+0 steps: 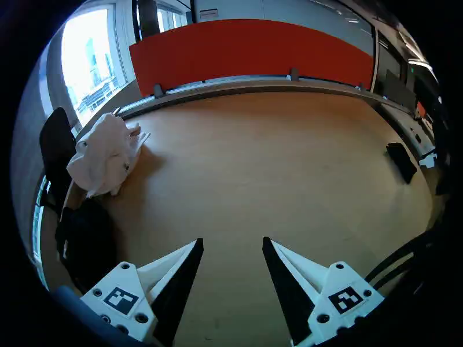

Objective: Fold towel

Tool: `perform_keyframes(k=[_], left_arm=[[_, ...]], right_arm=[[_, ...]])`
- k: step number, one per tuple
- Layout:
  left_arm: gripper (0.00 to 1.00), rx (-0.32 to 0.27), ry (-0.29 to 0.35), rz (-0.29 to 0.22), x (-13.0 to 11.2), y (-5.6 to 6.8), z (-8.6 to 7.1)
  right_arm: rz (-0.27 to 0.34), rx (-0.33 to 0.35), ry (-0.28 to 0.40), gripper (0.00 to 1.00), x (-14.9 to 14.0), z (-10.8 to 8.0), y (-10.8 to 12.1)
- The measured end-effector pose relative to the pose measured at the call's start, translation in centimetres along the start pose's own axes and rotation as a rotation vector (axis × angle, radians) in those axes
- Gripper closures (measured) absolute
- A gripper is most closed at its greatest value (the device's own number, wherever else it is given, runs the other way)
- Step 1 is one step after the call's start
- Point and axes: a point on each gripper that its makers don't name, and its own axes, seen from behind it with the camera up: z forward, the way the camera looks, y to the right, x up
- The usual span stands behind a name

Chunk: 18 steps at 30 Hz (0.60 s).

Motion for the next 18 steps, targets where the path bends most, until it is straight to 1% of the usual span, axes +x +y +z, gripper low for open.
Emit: perform_keyframes(k=[12, 18], left_arm=[[0.25, 0.009, 0.013, -0.019, 0.4, -0.3, -0.1], [0.25, 0.017, 0.022, -0.024, 0.7, -0.5, -0.1]], right_arm=[[0.113, 0.025, 0.101, 0.0, 2.0, -0.9, -2.3], [0.166, 0.027, 0.166, 0.0, 3.3, -1.4, -3.2]])
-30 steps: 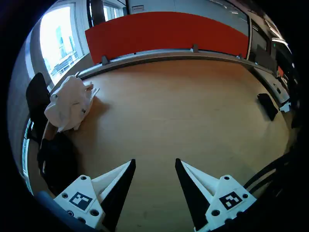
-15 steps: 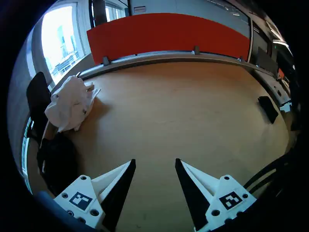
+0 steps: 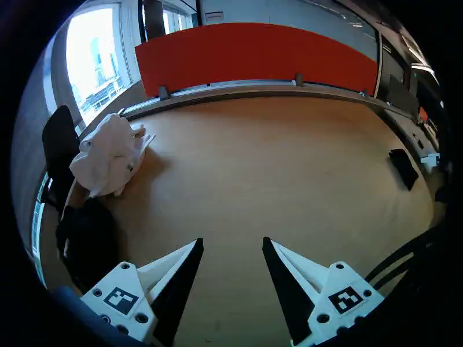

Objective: Fold towel

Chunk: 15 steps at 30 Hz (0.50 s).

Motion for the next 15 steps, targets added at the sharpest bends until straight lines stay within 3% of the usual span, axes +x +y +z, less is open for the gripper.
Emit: perform_keyframes(k=[8, 15], left_arm=[[0.25, 0.008, 0.02, -0.013, 0.6, -0.2, -0.1], [0.25, 0.016, 0.034, -0.025, 0.9, -0.6, -0.5]], right_arm=[[0.064, 0.001, 0.123, 0.0, 2.3, -0.6, -1.0], [0.083, 0.003, 0.175, 0.0, 3.2, -0.8, -1.5]])
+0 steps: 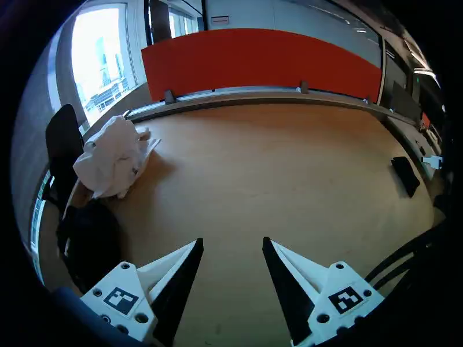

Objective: Fold towel

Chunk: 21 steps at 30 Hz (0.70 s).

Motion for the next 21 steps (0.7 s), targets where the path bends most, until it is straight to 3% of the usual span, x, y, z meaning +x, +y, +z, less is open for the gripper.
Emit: perform_keyframes(k=[9, 21], left_arm=[[0.25, 0.013, 0.033, -0.01, 1.0, -0.4, -0.4], [0.25, 0.02, 0.095, -0.017, 3.2, -0.4, -0.6]], right_arm=[[-0.001, 0.022, 0.125, 0.0, 2.8, -0.8, -1.1], [-0.011, 0.087, 0.331, 0.0, 8.8, -3.9, -4.8]])
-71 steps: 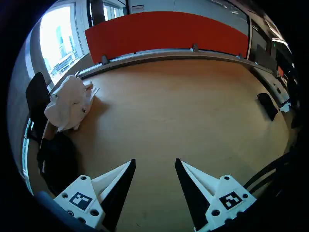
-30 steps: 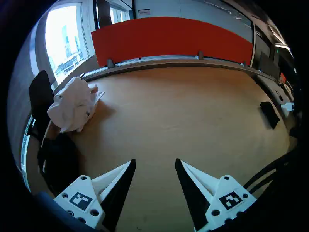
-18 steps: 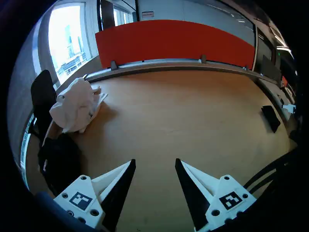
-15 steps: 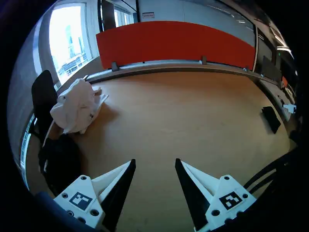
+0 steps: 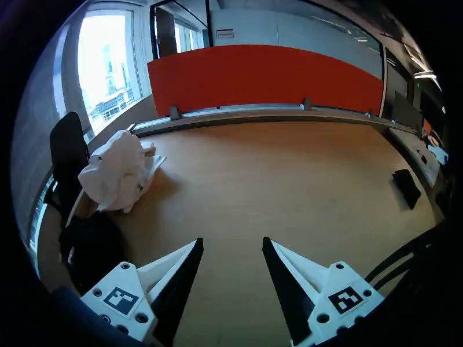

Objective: Fold towel

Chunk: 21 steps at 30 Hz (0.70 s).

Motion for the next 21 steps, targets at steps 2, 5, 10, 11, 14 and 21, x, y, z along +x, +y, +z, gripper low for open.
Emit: perform_keyframes(k=[2, 5, 10, 11, 14, 21], left_arm=[[0.25, 0.005, 0.011, -0.006, 0.4, 0.0, 0.1], [0.25, 0.013, 0.026, -0.017, 0.8, -0.3, 0.2], [0.25, 0.012, 0.058, -0.034, 1.6, -0.4, 0.1], [0.25, 0.013, 0.068, -0.036, 1.9, -0.4, 0.1], [0.25, 0.024, 0.095, -0.043, 2.9, -0.6, 0.3], [0.25, 0.026, 0.183, -0.067, 5.5, -1.1, -0.3]], right_arm=[[-0.005, -0.005, 0.026, 0.0, 0.8, 0.0, -0.1], [-0.016, -0.017, 0.058, 0.0, 1.8, 0.0, -0.2], [-0.031, -0.011, 0.083, 0.0, 2.6, 0.1, -1.1], [-0.032, -0.005, 0.087, 0.0, 2.7, 0.1, -1.4], [-0.031, 0.007, 0.099, 0.0, 3.3, 0.1, -2.2], [-0.021, 0.039, 0.131, 0.0, 4.6, 0.1, -4.5]])
